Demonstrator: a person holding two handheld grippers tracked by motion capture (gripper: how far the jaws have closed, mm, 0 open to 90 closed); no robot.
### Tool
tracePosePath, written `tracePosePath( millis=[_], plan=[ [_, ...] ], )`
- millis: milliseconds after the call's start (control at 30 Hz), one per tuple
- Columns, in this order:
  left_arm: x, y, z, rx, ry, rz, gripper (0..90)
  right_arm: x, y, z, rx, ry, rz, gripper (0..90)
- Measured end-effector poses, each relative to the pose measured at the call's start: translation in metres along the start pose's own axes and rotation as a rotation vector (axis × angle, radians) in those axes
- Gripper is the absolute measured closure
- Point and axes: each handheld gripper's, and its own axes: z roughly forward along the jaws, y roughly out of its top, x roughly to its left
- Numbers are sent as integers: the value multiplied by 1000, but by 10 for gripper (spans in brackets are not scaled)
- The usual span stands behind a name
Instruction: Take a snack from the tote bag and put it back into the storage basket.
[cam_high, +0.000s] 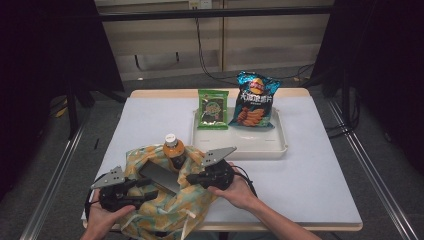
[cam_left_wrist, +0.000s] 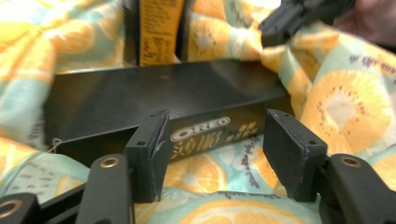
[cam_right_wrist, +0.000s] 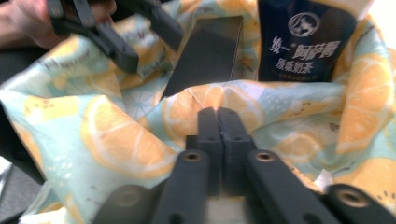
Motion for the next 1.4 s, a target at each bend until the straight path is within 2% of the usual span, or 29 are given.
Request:
tracePosePath(
  millis=[167, 300, 400, 500, 600, 633, 667, 700, 733, 767, 867, 967, 1033, 1133, 1200, 1233, 1300, 1333, 1400],
  plan=[
    [-1, -1, 4, 17, -13, 8, 379, 2, -4, -9, 37, -33, -23, 900],
    [-1, -1, 5, 27, -25, 8, 378, -1, -18, -16, 46, -46, -3, 900],
    [-2, -1, 7, 42, -36, 19, 392, -4, -29, -16, 72, -49, 15, 900],
    [-4, -1, 9, 62, -34, 28, 392, -3, -34, -16, 93, -54, -3, 900],
    [-3, -3, 11, 65, -58, 6, 392, -1, -40, -14, 118, -56, -22, 900],
    [-2, -3, 11, 76, -59, 12, 392, 0, -43, -13, 128, -52, -23, 900],
    [-2, -4, 12, 74, -57, 11, 392, 1, -46, -12, 135, -53, -24, 900],
    [-3, -3, 11, 78, -36, 21, 394, 1, -48, -12, 141, -51, -21, 900],
    [-2, -3, 10, 79, -37, 30, 408, 1, -50, -12, 146, -59, -22, 900],
    [-2, -4, 11, 79, -46, 25, 411, 1, -51, -11, 162, -79, -46, 900],
    [-2, -5, 11, 77, -50, 27, 427, 4, -52, -13, 169, -100, -58, 900],
    [-3, -4, 9, 54, -77, 35, 514, 4, -52, -16, 180, -89, -60, 900],
    [-4, -4, 10, 54, -109, 38, 545, 3, -50, -18, 158, -77, -47, 890],
    [-6, -1, 11, 56, -128, 35, 591, 2, -40, -23, 95, -78, -21, 765],
    [-8, 1, 9, 34, -139, 20, 630, 1, -32, -26, 56, -84, 1, 673],
    [-9, 3, 8, 18, -132, 10, 647, 1, -29, -26, 47, -94, 3, 649],
    [-10, 6, 5, -8, -146, -5, 687, 2, -21, -29, 17, -106, 8, 580],
    [-11, 7, 5, -17, -150, -11, 697, 3, -16, -30, 2, -115, 2, 579],
    [-17, 12, 5, -21, -153, 14, 716, 6, -6, -31, -22, -111, -9, 602]
  ],
)
